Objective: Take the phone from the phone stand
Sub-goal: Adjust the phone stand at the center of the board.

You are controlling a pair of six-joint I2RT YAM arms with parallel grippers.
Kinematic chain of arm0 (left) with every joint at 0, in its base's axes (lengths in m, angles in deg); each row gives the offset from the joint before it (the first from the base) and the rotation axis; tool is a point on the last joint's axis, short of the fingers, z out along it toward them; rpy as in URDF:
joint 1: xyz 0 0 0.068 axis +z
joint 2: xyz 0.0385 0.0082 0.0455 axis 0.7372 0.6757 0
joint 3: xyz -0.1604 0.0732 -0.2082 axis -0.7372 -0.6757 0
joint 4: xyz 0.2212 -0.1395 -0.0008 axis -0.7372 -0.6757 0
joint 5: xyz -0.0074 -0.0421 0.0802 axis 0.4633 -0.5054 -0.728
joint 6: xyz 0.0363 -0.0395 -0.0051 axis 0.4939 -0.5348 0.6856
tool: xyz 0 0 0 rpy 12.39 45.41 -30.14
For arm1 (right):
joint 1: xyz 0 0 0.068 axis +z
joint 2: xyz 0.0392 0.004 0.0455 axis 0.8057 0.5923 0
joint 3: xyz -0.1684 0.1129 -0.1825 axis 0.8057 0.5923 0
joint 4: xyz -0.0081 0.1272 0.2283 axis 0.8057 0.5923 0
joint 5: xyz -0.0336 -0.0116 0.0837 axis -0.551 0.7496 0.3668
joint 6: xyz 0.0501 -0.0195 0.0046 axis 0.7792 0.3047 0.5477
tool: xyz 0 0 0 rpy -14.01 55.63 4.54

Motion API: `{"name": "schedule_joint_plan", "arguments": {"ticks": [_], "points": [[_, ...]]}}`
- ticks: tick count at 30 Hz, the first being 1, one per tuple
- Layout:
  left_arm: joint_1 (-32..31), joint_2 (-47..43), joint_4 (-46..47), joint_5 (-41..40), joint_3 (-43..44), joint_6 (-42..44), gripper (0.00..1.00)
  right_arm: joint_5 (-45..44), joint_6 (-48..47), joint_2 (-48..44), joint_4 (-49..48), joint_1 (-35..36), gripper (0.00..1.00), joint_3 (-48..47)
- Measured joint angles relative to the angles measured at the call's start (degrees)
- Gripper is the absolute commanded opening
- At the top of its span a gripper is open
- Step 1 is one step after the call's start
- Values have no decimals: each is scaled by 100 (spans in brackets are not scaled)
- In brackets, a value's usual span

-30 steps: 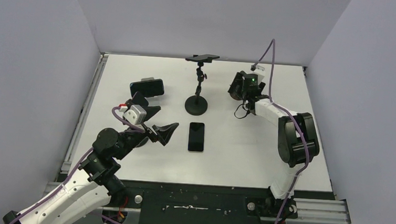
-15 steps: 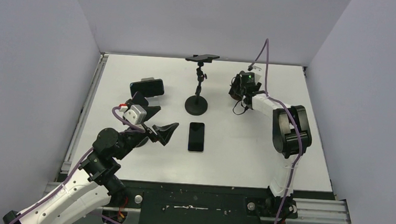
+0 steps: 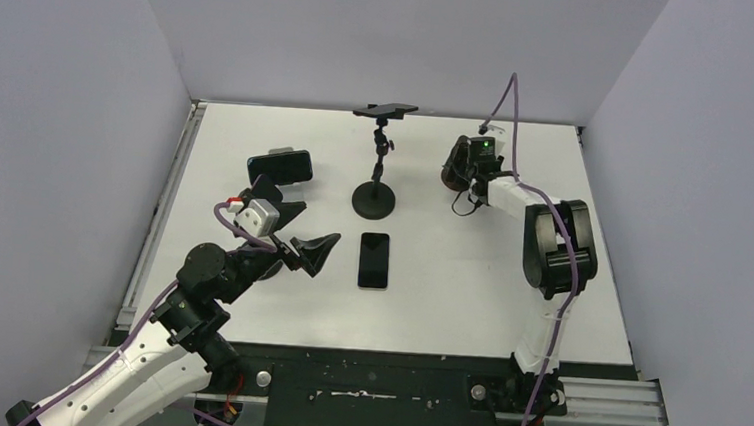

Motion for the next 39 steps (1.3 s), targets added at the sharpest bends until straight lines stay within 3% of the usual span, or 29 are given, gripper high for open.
{"name": "schedule_joint_plan", "arguments": {"ticks": [30, 39], "points": [[4, -35, 2, -2, 0, -2, 97, 306, -562, -81, 177, -494, 69, 131], [7, -61, -2, -223, 0, -136, 97, 186, -656, -1005, 575, -118, 75, 177]]}}
